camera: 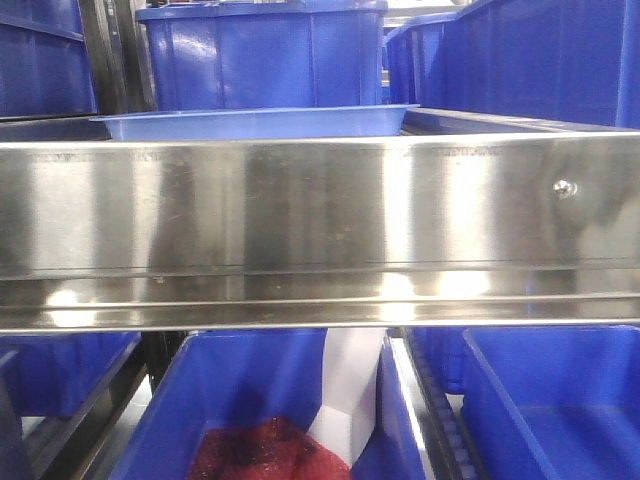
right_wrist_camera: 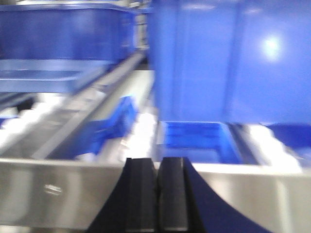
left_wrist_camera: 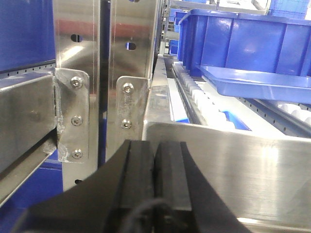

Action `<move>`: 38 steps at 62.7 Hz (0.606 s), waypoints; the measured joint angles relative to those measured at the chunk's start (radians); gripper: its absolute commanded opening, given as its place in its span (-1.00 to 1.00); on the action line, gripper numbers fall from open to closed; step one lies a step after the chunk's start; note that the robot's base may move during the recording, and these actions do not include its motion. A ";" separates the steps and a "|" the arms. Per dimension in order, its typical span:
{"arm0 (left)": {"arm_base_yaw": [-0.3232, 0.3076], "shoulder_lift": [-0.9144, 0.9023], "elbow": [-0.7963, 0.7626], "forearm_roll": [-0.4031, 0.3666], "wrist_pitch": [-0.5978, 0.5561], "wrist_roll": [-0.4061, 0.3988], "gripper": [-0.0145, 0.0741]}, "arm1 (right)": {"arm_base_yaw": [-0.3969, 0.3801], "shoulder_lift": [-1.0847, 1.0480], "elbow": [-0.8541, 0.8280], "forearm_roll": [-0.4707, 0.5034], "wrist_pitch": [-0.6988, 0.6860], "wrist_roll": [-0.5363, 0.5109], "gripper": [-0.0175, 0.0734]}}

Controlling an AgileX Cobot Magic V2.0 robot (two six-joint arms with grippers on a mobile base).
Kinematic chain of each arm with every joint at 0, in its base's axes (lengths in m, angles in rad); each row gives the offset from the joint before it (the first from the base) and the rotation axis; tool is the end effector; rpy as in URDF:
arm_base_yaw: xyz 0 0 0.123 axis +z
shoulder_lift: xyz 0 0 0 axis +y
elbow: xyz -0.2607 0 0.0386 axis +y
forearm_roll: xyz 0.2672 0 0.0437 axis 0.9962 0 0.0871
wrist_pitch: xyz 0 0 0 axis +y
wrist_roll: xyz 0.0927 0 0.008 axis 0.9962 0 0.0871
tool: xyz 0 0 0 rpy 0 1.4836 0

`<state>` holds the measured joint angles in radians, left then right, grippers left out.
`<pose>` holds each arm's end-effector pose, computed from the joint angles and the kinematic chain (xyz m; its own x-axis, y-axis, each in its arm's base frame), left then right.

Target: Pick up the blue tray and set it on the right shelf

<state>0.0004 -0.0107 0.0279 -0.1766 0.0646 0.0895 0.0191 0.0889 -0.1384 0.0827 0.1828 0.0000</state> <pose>0.0999 -0.0010 0.1984 0.0054 -0.0866 -0.9962 0.0115 0.9962 -0.0866 0.1014 0.0033 0.2371 -0.0481 0.0803 -0.9956 -0.0303 0.9962 0.0818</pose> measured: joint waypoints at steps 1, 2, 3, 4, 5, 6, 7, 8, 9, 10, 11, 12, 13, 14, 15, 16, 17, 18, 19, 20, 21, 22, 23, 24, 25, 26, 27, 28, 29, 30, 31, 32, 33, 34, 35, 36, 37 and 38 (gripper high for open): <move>0.000 0.000 0.000 0.000 0.000 0.000 -0.78 | -0.008 -0.009 0.014 0.002 0.000 0.000 -0.49; 0.000 0.000 0.000 0.000 0.000 0.000 -0.78 | -0.017 -0.017 0.023 0.002 -0.002 0.000 -0.49; 0.000 0.000 0.000 0.000 0.000 0.000 -0.78 | -0.024 -0.025 0.032 0.004 -0.002 0.000 -0.49; 0.000 0.000 0.000 0.000 0.000 0.000 -0.78 | -0.034 -0.037 0.045 0.004 -0.002 0.000 -0.49; 0.000 0.000 0.000 0.000 0.000 0.000 -0.78 | -0.040 -0.045 0.054 0.004 -0.004 0.000 -0.49; 0.000 0.000 0.000 0.000 0.000 0.000 -0.78 | -0.045 -0.057 0.063 0.004 -0.006 0.000 -0.49; 0.000 0.000 0.000 0.000 0.000 0.000 -0.78 | -0.050 -0.064 0.072 0.004 -0.006 0.000 -0.49; 0.000 0.000 0.000 0.000 0.000 0.000 -0.78 | -0.054 -0.072 0.080 0.004 -0.008 0.000 -0.49; 0.000 0.000 0.000 0.000 0.000 0.000 -0.78 | -0.058 -0.081 0.093 0.004 -0.013 0.000 -0.49; 0.000 0.000 0.000 0.000 0.000 0.000 -0.78 | -0.060 -0.086 0.102 0.004 -0.015 0.000 -0.49; 0.000 0.000 0.000 0.000 0.000 0.000 -0.78 | -0.062 -0.090 0.111 0.004 -0.020 0.000 -0.49; 0.000 0.000 0.000 0.000 0.000 0.000 -0.78 | -0.064 -0.093 0.125 0.004 -0.026 0.000 -0.49; 0.000 0.000 0.000 0.000 0.000 0.000 -0.78 | -0.066 -0.095 0.134 0.006 -0.035 0.000 -0.49; 0.000 0.000 0.000 0.000 0.000 0.000 -0.78 | -0.066 -0.096 0.145 0.006 -0.039 0.000 -0.49; 0.000 0.000 0.000 0.000 0.000 0.000 -0.78 | -0.066 -0.096 0.151 0.006 -0.041 0.000 -0.49; 0.000 0.000 0.000 0.000 -0.002 0.000 -0.78 | -0.068 -0.097 0.156 0.006 -0.041 0.000 -0.49; 0.000 0.000 0.000 0.000 -0.002 0.000 -0.78 | -0.068 -0.098 0.159 0.006 -0.041 0.000 -0.49; 0.000 0.000 0.000 0.000 -0.002 0.000 -0.78 | -0.068 -0.098 0.161 0.006 -0.041 0.000 -0.49; 0.000 0.000 0.000 0.000 -0.002 0.000 -0.78 | -0.068 -0.098 0.164 0.006 -0.041 0.000 -0.49; 0.000 0.000 0.000 0.000 -0.002 0.000 -0.78 | -0.068 -0.098 0.166 0.006 -0.041 0.000 -0.49; 0.000 0.000 0.000 0.000 -0.002 0.000 -0.78 | -0.068 -0.098 0.166 0.006 -0.041 0.000 -0.49; 0.000 0.000 0.000 0.000 -0.002 0.000 -0.78 | -0.068 -0.098 0.168 0.006 -0.041 0.000 -0.49; 0.000 0.000 0.000 0.000 -0.002 0.000 -0.78 | -0.068 -0.098 0.168 0.006 -0.041 0.000 -0.49; 0.000 0.000 0.000 0.000 -0.002 0.000 -0.78 | -0.068 -0.098 0.168 0.006 -0.041 0.000 -0.49; 0.000 0.000 0.000 0.000 -0.002 0.000 -0.78 | -0.068 -0.099 0.168 0.006 -0.044 0.000 -0.49; 0.000 -0.001 0.000 0.000 -0.002 0.000 -0.78 | -0.068 -0.099 0.168 0.006 -0.045 0.000 -0.49; 0.000 -0.001 0.000 0.000 -0.002 0.000 -0.78 | -0.068 -0.100 0.168 0.006 -0.048 0.000 -0.49; 0.000 -0.001 0.000 0.000 -0.002 0.000 -0.78 | -0.068 -0.100 0.168 0.006 -0.052 0.000 -0.49; 0.000 -0.001 0.000 0.000 -0.002 0.000 -0.78 | -0.068 -0.100 0.168 0.006 -0.055 -0.006 -0.49; 0.000 -0.001 0.000 0.000 -0.002 0.000 -0.78 | -0.068 -0.100 0.168 0.006 -0.057 -0.006 -0.49; 0.000 -0.001 0.000 0.000 -0.002 0.000 -0.78 | -0.068 -0.100 0.168 0.006 -0.060 -0.006 -0.49; 0.000 -0.001 0.000 0.000 -0.002 0.000 -0.78 | -0.068 -0.100 0.168 0.006 -0.063 -0.007 -0.49; 0.000 -0.001 0.000 0.000 -0.002 0.000 -0.78 | -0.068 -0.100 0.168 0.006 -0.065 -0.007 -0.49; 0.000 -0.001 0.000 0.000 -0.002 0.000 -0.78 | -0.068 -0.100 0.168 0.006 -0.064 -0.007 -0.49; 0.000 -0.001 0.000 0.000 -0.002 0.000 -0.78 | -0.068 -0.100 0.168 0.006 -0.067 -0.007 -0.49; 0.000 -0.001 0.000 0.000 -0.002 0.000 -0.78 | -0.068 -0.100 0.168 0.006 -0.070 -0.007 -0.49; 0.000 -0.001 0.000 0.000 -0.002 0.000 -0.78 | -0.068 -0.100 0.168 0.006 -0.070 -0.007 -0.49; 0.000 -0.001 0.000 0.000 -0.002 0.000 -0.78 | -0.068 -0.100 0.168 0.006 -0.072 -0.007 -0.49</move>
<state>0.0004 -0.0114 0.0279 -0.1766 0.0629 0.0895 -0.0492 -0.0115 0.0294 0.0889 0.1111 -0.0073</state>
